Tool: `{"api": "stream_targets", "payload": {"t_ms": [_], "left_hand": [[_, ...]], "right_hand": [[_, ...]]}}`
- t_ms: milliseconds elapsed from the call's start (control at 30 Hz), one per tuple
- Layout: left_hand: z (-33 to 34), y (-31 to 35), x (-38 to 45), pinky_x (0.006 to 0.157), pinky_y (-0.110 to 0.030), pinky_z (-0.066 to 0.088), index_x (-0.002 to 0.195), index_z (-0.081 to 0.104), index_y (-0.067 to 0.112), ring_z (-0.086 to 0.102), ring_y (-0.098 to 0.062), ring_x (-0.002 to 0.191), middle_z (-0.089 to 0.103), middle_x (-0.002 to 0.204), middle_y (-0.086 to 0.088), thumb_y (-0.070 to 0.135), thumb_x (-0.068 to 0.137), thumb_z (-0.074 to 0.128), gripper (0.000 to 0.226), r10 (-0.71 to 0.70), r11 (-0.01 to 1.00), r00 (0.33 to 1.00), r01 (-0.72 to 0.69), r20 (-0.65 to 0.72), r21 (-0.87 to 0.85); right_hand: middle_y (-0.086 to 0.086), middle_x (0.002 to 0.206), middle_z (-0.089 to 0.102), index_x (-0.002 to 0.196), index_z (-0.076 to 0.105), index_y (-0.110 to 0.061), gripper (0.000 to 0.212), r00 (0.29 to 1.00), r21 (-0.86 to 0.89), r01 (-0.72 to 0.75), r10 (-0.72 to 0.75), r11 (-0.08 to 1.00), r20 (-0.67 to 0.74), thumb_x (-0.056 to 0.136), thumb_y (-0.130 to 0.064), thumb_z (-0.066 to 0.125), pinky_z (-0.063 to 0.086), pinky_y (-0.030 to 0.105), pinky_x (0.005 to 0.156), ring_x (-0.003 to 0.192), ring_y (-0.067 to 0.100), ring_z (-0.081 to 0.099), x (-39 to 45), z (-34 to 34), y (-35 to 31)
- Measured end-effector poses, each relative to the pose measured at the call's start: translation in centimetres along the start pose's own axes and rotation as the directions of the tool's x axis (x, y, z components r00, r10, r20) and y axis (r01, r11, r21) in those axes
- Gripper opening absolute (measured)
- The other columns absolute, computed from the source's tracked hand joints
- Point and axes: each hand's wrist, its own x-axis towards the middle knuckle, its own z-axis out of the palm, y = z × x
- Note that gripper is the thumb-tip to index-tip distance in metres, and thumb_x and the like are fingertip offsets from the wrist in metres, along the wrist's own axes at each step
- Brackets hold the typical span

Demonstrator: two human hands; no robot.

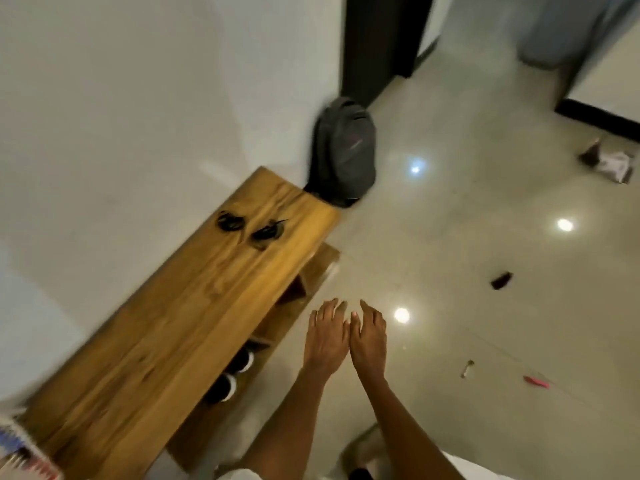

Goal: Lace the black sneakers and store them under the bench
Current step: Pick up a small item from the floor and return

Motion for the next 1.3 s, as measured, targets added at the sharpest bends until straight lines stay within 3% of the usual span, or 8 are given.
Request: {"api": "stream_targets", "payload": {"t_ms": [133, 233, 300, 500, 667, 800, 967, 1300], "left_hand": [[3.2, 16.6, 5.2, 0.095, -0.035, 0.048, 0.118, 0.064, 0.015, 0.061, -0.02, 0.111, 0.065, 0.12, -0.004, 0.027, 0.094, 0.045, 0.034, 0.18, 0.983, 0.981, -0.177, 0.073, -0.043], [5.4, 25.2, 7.1, 0.103, -0.036, 0.039, 0.127, 0.056, 0.012, 0.053, -0.023, 0.121, 0.058, 0.129, -0.008, 0.033, 0.095, 0.025, 0.049, 0.314, 0.949, 0.93, -0.31, 0.192, -0.052], [7.2, 30.5, 8.2, 0.101, -0.036, 0.039, 0.127, 0.056, 0.012, 0.053, -0.024, 0.118, 0.057, 0.129, -0.008, 0.029, 0.097, 0.028, 0.044, 0.373, 0.926, 0.887, -0.373, 0.273, -0.052], [16.7, 40.0, 11.5, 0.094, -0.033, 0.039, 0.127, 0.053, 0.014, 0.05, -0.023, 0.116, 0.055, 0.127, -0.006, 0.021, 0.1, 0.038, 0.032, 0.451, 0.861, 0.748, -0.508, 0.488, -0.018], [29.1, 42.7, 13.8, 0.095, -0.032, 0.038, 0.125, 0.053, 0.016, 0.049, -0.021, 0.116, 0.054, 0.126, -0.004, 0.015, 0.099, 0.037, 0.031, 0.462, 0.813, 0.64, -0.582, 0.614, -0.006], [39.8, 42.2, 15.3, 0.093, -0.031, 0.04, 0.123, 0.054, 0.016, 0.05, -0.021, 0.114, 0.055, 0.124, -0.003, 0.014, 0.099, 0.038, 0.029, 0.425, 0.81, 0.616, -0.586, 0.664, 0.025], [52.8, 37.7, 17.6, 0.093, -0.035, 0.044, 0.122, 0.055, 0.012, 0.052, -0.024, 0.113, 0.057, 0.122, -0.007, 0.013, 0.098, 0.037, 0.03, 0.315, 0.887, 0.692, -0.458, 0.65, 0.059], [65.3, 33.9, 21.9, 0.091, -0.038, 0.046, 0.115, 0.058, 0.012, 0.054, -0.024, 0.107, 0.061, 0.115, -0.007, 0.016, 0.099, 0.039, 0.026, 0.388, 0.839, 0.66, -0.542, 0.643, 0.05]], "right_hand": [[0.006, 0.133, 0.051, 0.135, 0.048, -0.016, 0.038, 0.968, 0.072, -0.138, 0.149, 0.988, -0.201, 0.1, -0.029, 0.04, 0.039, 0.035, 0.098, 0.124, 0.021, 0.045, 5.9, -12.1, 8.6], [0.007, 0.129, 0.052, 0.132, 0.05, -0.014, 0.036, 0.897, 0.175, -0.261, 0.305, 0.949, -0.319, 0.1, -0.028, 0.041, 0.038, 0.032, 0.094, 0.12, 0.022, 0.046, 8.3, -17.6, 13.5], [0.009, 0.126, 0.054, 0.128, 0.052, -0.012, 0.033, 0.828, 0.258, -0.337, 0.415, 0.906, -0.377, 0.1, -0.026, 0.041, 0.038, 0.032, 0.091, 0.117, 0.023, 0.047, 9.5, -20.6, 17.0], [0.009, 0.109, 0.058, 0.11, 0.059, -0.008, 0.018, 0.628, 0.424, -0.48, 0.638, 0.768, -0.446, 0.096, -0.011, 0.048, 0.042, 0.03, 0.08, 0.102, 0.025, 0.054, 12.9, -25.1, 27.4], [0.007, 0.097, 0.062, 0.103, 0.059, -0.006, 0.014, 0.426, 0.586, -0.58, 0.824, 0.566, -0.373, 0.095, -0.007, 0.048, 0.042, 0.027, 0.074, 0.09, 0.022, 0.058, 16.2, -22.7, 38.6], [0.004, 0.097, 0.061, 0.108, 0.055, -0.009, 0.014, 0.417, 0.566, -0.693, 0.888, 0.447, -0.191, 0.095, -0.011, 0.049, 0.041, 0.024, 0.072, 0.089, 0.021, 0.059, 18.0, -17.7, 48.2], [0.011, 0.107, 0.063, 0.107, 0.057, -0.005, 0.017, 0.369, 0.498, -0.799, 0.929, 0.336, -0.035, 0.092, -0.014, 0.054, 0.038, 0.026, 0.07, 0.097, 0.028, 0.059, 20.7, -9.1, 59.3], [0.008, 0.111, 0.054, 0.107, 0.061, -0.01, 0.032, 0.457, 0.236, -0.849, 0.881, 0.472, -0.12, 0.088, -0.035, 0.062, 0.046, 0.034, 0.077, 0.105, 0.025, 0.053, 24.5, -1.3, 69.8]]}}
